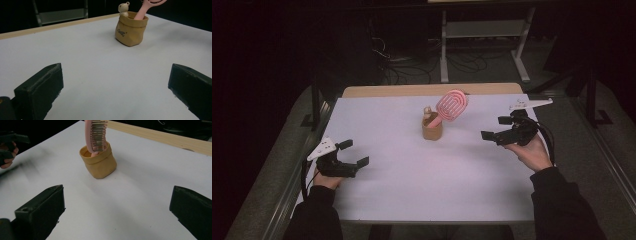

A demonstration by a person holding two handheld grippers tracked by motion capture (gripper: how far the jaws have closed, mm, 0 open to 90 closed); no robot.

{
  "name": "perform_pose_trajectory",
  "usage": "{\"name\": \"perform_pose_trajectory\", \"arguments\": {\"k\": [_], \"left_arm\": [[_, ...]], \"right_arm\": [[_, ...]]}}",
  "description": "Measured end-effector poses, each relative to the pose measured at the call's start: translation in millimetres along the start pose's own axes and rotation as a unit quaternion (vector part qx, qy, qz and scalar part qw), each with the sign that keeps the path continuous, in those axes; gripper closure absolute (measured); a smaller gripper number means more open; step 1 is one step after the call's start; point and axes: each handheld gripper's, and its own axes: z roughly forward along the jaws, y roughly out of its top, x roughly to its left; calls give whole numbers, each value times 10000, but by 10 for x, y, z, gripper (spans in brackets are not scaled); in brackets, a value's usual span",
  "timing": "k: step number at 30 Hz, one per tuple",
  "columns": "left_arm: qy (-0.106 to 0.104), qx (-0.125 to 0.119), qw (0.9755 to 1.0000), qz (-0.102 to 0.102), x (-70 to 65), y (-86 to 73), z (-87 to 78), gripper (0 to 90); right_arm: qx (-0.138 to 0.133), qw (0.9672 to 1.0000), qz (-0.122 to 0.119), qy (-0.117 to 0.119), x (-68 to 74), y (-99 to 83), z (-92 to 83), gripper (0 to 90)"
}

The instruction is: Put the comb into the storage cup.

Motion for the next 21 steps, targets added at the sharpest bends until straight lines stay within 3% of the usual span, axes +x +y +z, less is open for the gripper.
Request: {"name": "perform_pose_trajectory", "arguments": {"k": [21], "left_arm": [[4, 25, 10000, -25, 10, -5, -4, 0]], "right_arm": [[12, 10000, 38, 24, -37, -314, -125, 0]]}}
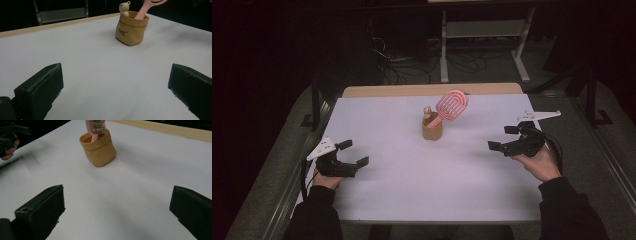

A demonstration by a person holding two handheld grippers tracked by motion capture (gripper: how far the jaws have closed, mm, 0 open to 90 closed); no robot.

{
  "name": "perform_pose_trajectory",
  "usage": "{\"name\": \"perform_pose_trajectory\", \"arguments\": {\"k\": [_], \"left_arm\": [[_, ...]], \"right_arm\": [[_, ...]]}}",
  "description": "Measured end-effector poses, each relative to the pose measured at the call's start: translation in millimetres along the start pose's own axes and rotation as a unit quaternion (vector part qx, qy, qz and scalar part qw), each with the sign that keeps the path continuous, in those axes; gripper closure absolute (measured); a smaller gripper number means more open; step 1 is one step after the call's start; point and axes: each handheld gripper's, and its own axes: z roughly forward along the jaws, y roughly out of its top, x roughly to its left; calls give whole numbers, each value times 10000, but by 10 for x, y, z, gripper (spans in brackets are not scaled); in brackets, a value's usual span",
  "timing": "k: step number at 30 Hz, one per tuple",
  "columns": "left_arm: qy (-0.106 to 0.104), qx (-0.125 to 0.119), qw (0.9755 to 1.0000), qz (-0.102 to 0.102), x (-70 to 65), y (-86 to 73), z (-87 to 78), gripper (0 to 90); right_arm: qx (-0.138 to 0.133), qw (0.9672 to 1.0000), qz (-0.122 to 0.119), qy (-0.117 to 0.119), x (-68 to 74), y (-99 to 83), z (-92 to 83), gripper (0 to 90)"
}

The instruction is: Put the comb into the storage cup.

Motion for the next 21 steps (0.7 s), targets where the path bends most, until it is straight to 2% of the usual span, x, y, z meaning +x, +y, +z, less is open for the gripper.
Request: {"name": "perform_pose_trajectory", "arguments": {"k": [21], "left_arm": [[7, -6, 10000, -46, 11, -14, -7, 0]], "right_arm": [[-28, 10000, 29, -79, -19, -359, -69, 0]]}}
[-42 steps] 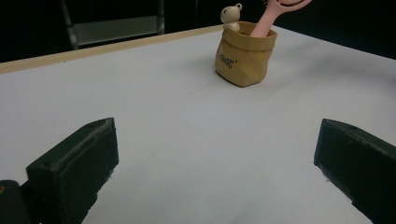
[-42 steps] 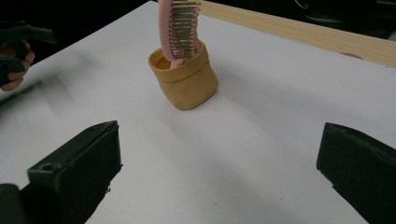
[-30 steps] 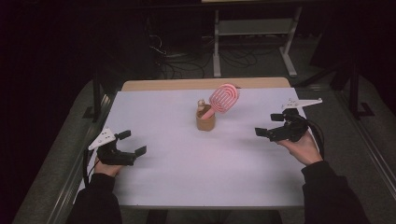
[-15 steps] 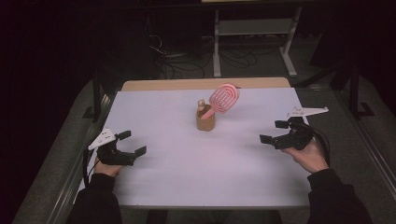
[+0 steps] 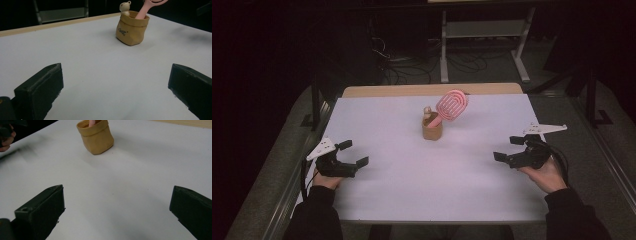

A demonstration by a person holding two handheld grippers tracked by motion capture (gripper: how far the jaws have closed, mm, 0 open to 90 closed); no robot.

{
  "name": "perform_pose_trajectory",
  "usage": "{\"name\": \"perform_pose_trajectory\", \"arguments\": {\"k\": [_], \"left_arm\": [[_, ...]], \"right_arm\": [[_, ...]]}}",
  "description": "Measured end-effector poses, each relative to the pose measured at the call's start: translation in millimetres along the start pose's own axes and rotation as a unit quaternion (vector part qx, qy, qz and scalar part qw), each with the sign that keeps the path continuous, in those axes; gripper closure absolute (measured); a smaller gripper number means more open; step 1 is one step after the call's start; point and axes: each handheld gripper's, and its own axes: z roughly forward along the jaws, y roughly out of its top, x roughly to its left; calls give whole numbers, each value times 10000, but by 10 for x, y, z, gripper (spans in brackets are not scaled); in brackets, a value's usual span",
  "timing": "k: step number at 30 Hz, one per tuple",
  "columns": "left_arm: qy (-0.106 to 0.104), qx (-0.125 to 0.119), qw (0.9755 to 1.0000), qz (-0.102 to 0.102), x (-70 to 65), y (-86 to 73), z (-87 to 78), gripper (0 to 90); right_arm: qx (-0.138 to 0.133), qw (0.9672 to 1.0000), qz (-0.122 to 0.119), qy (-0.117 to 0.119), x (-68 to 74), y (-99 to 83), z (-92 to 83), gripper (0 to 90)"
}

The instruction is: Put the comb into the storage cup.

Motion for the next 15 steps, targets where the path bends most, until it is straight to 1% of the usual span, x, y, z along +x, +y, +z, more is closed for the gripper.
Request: {"name": "perform_pose_trajectory", "arguments": {"k": [5, 8, 15], "left_arm": [[8, -2, 10000, -8, 1, -2, -3, 0], [-5, 11, 10000, -15, 0, -5, 0, 0], [-2, 9, 10000, -24, 5, -8, -6, 0]], "right_arm": [[-59, 10000, 21, -18, 2, -119, -3, 0], [-33, 10000, 30, -55, 8, -198, -3, 0], [-68, 9999, -70, -142, 25, -333, -36, 0]]}}
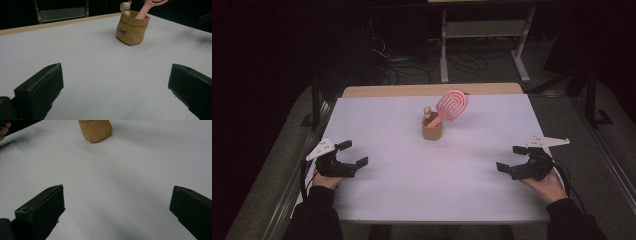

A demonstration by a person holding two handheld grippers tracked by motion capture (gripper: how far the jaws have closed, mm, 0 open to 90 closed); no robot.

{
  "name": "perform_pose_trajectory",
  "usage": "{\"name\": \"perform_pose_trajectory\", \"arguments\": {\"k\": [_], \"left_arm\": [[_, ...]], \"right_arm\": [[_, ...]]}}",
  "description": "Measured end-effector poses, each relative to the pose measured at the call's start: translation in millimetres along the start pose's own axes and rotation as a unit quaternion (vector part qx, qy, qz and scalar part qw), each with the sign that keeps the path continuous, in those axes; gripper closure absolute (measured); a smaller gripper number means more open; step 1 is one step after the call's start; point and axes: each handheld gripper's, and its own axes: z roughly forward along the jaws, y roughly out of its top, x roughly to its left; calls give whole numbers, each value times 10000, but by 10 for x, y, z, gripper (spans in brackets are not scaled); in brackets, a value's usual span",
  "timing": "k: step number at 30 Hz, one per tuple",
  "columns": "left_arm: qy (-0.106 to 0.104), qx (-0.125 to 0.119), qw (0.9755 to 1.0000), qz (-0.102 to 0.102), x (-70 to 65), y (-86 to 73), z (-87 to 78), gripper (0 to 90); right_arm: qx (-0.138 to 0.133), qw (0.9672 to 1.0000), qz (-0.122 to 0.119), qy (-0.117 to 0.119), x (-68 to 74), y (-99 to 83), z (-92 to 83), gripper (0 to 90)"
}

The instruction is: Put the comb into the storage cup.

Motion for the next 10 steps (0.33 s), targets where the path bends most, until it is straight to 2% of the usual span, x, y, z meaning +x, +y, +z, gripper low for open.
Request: {"name": "perform_pose_trajectory", "arguments": {"k": [3, 10], "left_arm": [[-8, -1, 10000, -9, 1, -2, -1, 0], [-39, 22, 10000, -13, -8, -4, 3, 0]], "right_arm": [[-9, 10000, -17, -27, 13, -62, -12, 0], [152, 9998, -83, -85, 80, -160, -19, 0]]}}
